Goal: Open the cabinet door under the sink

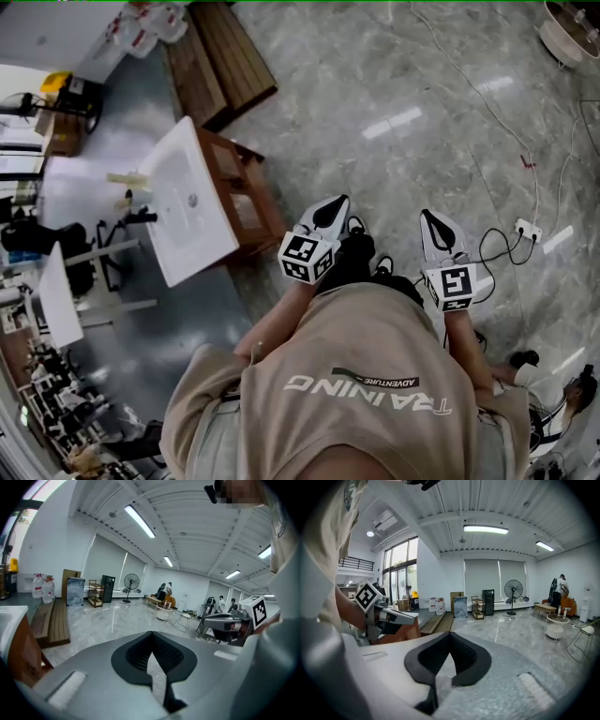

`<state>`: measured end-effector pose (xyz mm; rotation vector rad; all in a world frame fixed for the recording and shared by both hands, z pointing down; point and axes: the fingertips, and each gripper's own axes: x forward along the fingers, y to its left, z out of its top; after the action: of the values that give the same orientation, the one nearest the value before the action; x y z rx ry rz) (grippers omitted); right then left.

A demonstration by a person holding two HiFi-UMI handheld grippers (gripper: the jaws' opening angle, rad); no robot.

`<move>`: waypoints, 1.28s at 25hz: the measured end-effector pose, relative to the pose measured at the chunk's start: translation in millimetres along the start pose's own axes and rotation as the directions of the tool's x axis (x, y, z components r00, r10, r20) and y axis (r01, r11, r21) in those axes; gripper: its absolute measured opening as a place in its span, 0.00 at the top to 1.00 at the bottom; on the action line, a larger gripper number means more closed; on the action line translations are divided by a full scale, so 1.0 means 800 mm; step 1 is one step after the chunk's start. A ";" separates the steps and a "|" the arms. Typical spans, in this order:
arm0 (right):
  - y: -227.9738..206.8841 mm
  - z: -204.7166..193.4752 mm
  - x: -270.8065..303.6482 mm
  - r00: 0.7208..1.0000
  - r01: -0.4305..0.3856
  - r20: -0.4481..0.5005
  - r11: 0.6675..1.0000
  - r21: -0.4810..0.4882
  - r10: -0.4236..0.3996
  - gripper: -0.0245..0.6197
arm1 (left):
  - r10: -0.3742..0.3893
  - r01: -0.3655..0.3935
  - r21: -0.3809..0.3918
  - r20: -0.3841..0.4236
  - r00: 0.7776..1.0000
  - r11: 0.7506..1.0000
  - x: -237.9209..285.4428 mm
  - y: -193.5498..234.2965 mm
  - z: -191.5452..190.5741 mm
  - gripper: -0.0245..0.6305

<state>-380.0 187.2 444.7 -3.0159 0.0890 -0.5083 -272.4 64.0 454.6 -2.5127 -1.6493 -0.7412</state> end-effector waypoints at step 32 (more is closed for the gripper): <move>-0.118 0.158 0.372 0.987 -0.160 -0.050 0.975 -0.155 0.154 0.96 | 0.147 -0.157 0.122 0.085 0.985 0.980 0.194 0.268 0.168 0.94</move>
<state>-53.6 268.9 430.7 -3.1174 0.3856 -0.5677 13.5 143.0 446.8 -2.5684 -1.4531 -0.5142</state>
